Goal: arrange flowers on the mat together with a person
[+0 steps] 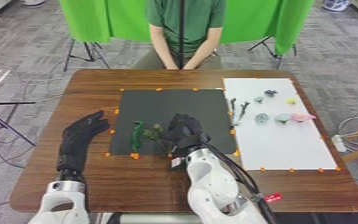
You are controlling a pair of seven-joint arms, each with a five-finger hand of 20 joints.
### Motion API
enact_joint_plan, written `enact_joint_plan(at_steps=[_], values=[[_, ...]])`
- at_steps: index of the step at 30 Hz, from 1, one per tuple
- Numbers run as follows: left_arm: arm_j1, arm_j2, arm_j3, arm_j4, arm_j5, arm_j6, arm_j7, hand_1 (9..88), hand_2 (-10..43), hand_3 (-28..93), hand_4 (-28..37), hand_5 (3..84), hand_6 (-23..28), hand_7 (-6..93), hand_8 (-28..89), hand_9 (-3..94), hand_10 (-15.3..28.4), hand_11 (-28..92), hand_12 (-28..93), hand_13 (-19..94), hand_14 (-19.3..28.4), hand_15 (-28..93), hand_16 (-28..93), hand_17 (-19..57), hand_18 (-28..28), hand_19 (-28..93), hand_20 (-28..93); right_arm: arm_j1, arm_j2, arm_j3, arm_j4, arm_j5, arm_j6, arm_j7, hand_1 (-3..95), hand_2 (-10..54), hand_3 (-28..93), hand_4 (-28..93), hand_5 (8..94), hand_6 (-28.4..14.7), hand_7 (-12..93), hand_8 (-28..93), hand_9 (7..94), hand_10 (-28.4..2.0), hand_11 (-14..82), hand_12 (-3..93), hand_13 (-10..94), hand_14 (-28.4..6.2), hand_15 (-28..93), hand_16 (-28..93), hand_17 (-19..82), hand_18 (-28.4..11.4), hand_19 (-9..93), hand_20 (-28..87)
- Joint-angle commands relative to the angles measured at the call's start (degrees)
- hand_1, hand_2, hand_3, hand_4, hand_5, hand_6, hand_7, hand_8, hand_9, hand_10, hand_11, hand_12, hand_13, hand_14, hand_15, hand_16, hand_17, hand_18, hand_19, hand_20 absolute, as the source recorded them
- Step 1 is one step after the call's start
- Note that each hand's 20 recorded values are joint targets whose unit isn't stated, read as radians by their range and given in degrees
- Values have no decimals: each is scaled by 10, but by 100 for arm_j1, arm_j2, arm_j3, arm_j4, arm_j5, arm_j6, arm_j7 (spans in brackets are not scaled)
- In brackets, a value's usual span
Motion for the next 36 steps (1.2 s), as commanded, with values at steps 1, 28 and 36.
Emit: enact_joint_plan(at_steps=[1, 28, 36], values=[[56, -96, 10, 5, 34, -129, -63, 286, 10, 653, -200, 500, 53, 164, -58, 496, 143, 227, 139, 397, 197, 270, 9, 70, 161, 179, 201, -224, 13, 231, -429, 60, 64, -57, 355, -95, 690, -241, 829, 10, 212, -39, 875, -113, 478, 297, 673, -158, 789, 449, 274, -207, 602, 490], [58, -210, 13, -101, 31, -349, 288, 285, 7, 659, -199, 504, 51, 168, -59, 500, 142, 227, 140, 406, 197, 269, 8, 77, 160, 172, 197, -2817, 517, 3618, -2280, 8545, -1318, -3174, 39, 14, 795, -170, 327, 8, 61, -76, 355, -139, 24, 101, 250, -103, 33, 147, 166, -147, 6, 235], [-27, -184, 74, -46, 72, -451, 280, 285, 7, 658, -200, 502, 51, 167, -60, 499, 142, 225, 141, 405, 196, 266, 10, 76, 159, 168, 197, -2705, 574, 3524, -2221, 8586, -1190, -3247, 28, 19, 797, -176, 336, -1, 65, -76, 366, -138, 33, 96, 262, -101, 58, 113, 167, -139, 12, 227]])
